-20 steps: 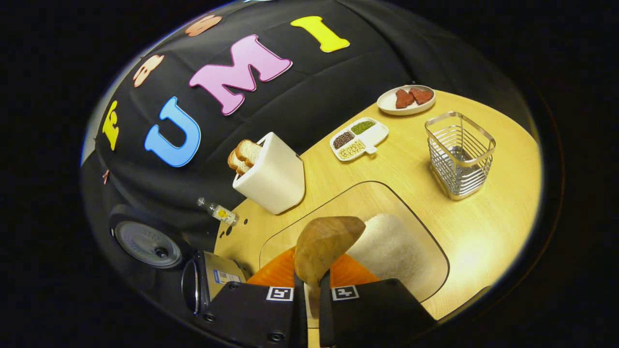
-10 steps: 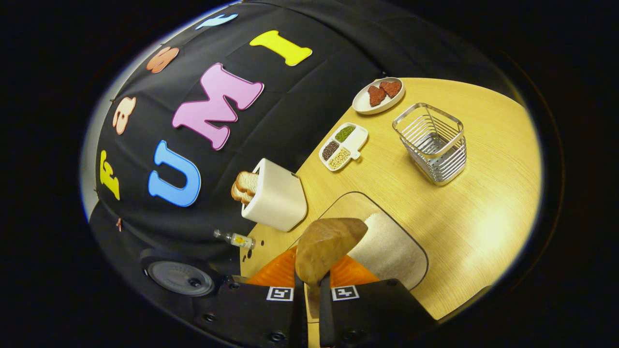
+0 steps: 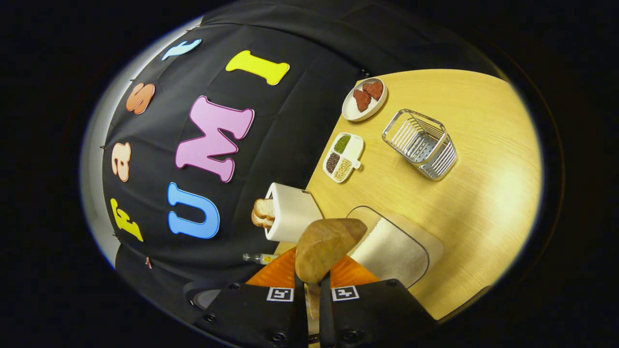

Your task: Close the left gripper, press the button to open the rice cooker; take a wooden spoon from the chopstick holder with the right hand, scoop a spoonful of rice and pour it into the rice cooker, then put the wooden spoon back into the chopstick holder.

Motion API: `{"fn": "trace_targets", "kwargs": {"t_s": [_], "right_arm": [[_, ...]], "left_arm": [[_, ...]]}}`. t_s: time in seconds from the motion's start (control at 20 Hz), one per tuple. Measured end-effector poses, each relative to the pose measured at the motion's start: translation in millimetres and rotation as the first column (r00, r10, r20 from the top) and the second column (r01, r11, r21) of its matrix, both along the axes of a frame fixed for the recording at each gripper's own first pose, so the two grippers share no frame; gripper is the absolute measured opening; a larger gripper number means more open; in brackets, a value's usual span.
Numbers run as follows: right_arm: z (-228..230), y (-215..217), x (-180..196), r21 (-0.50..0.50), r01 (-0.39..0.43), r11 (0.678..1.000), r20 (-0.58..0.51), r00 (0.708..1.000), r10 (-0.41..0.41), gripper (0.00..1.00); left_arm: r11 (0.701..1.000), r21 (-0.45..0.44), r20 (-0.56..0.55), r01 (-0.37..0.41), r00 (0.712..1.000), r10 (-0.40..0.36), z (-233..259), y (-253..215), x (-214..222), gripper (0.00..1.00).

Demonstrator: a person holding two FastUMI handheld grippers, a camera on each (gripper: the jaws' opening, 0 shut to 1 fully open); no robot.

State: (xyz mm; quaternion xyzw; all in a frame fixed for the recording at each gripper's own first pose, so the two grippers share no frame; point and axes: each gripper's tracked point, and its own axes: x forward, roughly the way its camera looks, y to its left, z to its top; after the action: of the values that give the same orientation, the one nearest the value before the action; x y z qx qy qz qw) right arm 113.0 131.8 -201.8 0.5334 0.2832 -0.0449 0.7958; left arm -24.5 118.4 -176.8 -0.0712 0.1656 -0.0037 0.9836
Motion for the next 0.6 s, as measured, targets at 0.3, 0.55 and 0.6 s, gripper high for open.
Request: {"fn": "trace_targets", "kwargs": {"t_s": [0.3,0.55,0.6], "right_arm": [[42.9,64.6,17.1,0.023,-0.123,0.992,0.072,0.990,0.122,0.14],[63.8,130.8,25.3,0.073,-0.219,0.973,0.100,0.972,0.211,0.13],[66.4,144.8,26.1,0.084,-0.237,0.968,0.096,0.969,0.229,0.13]], "left_arm": [[0.999,0.013,0.023,-0.039,0.999,0.039,5.6,13.3,-12.9,0.95],[0.997,0.018,0.027,-0.073,0.997,0.072,0.7,30.8,-19.9,0.96],[0.996,0.025,0.028,-0.085,0.996,0.084,0.1,38.0,-21.2,0.96]]}}
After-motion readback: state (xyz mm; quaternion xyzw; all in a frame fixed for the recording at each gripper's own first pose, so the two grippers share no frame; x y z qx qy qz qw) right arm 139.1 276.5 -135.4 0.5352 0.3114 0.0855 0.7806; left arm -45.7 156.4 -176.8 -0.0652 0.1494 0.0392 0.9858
